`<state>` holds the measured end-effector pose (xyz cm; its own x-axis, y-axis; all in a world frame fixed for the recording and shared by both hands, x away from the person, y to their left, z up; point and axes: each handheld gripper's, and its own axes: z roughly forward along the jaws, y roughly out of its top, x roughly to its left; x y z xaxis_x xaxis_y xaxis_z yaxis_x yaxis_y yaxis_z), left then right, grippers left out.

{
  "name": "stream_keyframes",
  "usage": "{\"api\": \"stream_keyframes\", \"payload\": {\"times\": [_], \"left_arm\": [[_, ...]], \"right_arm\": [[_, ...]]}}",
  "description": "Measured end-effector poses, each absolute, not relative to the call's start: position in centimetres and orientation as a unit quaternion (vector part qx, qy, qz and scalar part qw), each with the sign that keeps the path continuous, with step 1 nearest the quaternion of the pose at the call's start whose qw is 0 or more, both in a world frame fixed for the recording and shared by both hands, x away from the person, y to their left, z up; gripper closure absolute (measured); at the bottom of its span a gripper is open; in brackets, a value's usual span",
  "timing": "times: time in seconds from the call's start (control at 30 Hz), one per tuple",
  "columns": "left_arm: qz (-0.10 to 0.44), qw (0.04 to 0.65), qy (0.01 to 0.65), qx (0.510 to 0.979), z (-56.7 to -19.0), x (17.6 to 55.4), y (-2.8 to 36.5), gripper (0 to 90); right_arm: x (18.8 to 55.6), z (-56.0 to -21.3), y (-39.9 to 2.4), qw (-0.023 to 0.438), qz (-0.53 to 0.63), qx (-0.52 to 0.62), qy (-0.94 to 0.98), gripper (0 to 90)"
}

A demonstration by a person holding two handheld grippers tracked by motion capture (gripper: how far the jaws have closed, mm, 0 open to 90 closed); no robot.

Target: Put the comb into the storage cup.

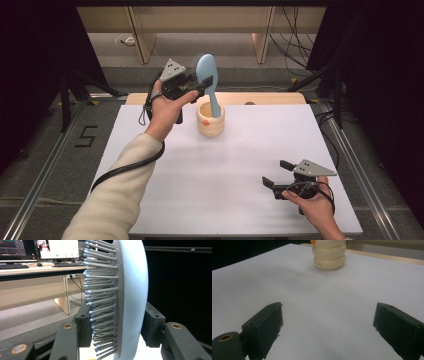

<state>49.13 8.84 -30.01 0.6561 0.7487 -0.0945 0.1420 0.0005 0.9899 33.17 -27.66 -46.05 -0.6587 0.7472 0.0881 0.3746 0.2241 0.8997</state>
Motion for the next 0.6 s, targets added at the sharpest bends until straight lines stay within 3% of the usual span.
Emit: {"api": "stream_keyframes", "payload": {"times": [0.6], "left_arm": [[0.257, 0.613, 0.339, 0.666, -29.97, 49.97, 8.84, 50.7]], "right_arm": [[33.21, -46.21, -27.59, 0.178, 0.501, 0.371, 0.761, 11.6]]}}
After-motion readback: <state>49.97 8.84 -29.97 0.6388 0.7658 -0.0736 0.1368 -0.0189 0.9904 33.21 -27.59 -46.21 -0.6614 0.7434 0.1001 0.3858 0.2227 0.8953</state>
